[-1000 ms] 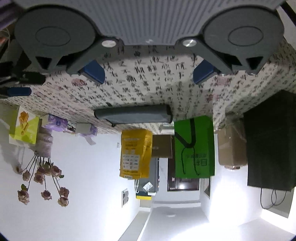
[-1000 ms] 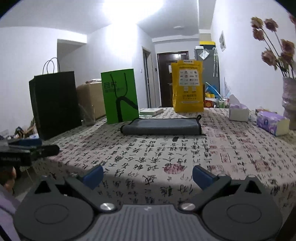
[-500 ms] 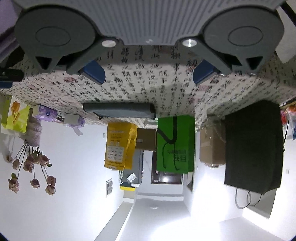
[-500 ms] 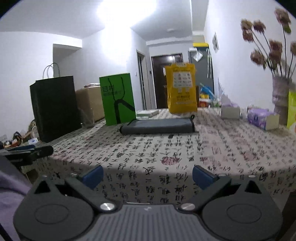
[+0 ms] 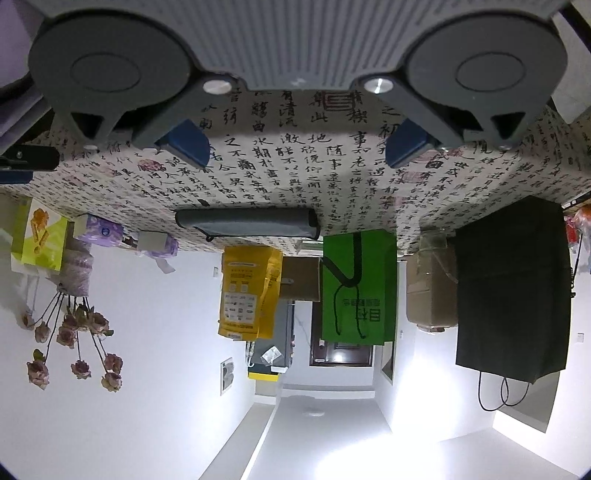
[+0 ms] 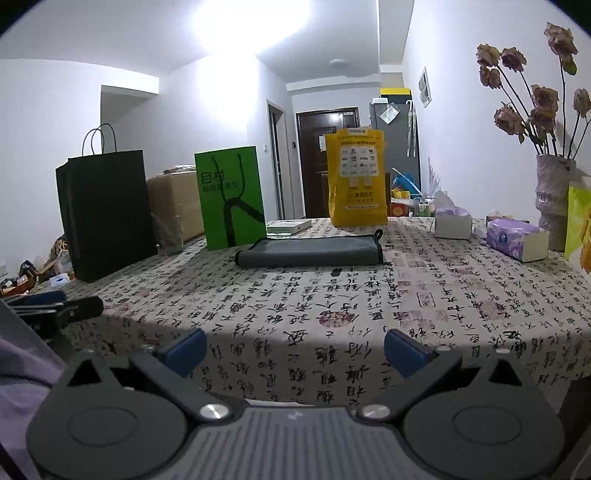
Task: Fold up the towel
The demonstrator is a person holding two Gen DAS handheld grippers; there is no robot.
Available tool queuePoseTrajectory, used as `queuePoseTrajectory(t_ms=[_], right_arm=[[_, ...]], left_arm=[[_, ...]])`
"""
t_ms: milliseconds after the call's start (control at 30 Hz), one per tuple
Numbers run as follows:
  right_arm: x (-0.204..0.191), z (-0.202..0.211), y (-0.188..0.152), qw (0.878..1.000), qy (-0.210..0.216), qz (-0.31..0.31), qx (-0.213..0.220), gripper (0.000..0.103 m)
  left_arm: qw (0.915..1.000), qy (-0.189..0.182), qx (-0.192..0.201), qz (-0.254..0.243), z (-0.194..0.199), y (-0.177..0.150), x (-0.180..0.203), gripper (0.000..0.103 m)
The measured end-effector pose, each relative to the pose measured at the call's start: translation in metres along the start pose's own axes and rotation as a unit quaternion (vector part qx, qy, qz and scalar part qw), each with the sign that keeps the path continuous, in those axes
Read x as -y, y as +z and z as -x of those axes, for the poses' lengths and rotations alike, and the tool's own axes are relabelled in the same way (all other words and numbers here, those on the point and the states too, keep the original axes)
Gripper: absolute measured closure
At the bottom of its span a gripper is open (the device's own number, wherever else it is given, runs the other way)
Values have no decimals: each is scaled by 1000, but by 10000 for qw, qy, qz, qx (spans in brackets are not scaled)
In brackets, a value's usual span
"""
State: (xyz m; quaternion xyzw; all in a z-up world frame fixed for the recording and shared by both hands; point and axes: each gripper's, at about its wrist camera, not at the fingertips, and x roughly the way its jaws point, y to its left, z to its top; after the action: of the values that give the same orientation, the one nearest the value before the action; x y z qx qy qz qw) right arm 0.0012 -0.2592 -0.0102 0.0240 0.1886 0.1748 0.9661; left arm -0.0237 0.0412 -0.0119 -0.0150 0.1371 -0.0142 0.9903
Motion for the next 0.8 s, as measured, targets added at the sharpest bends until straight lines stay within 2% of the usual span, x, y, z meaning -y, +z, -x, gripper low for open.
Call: queuePoseTrajectory(t_ms=[800], right_arm=[[-1,-2,-2,9999,101,-3,-42,0]], left_arm=[[10000,2,2,-14,0,0,0,0]])
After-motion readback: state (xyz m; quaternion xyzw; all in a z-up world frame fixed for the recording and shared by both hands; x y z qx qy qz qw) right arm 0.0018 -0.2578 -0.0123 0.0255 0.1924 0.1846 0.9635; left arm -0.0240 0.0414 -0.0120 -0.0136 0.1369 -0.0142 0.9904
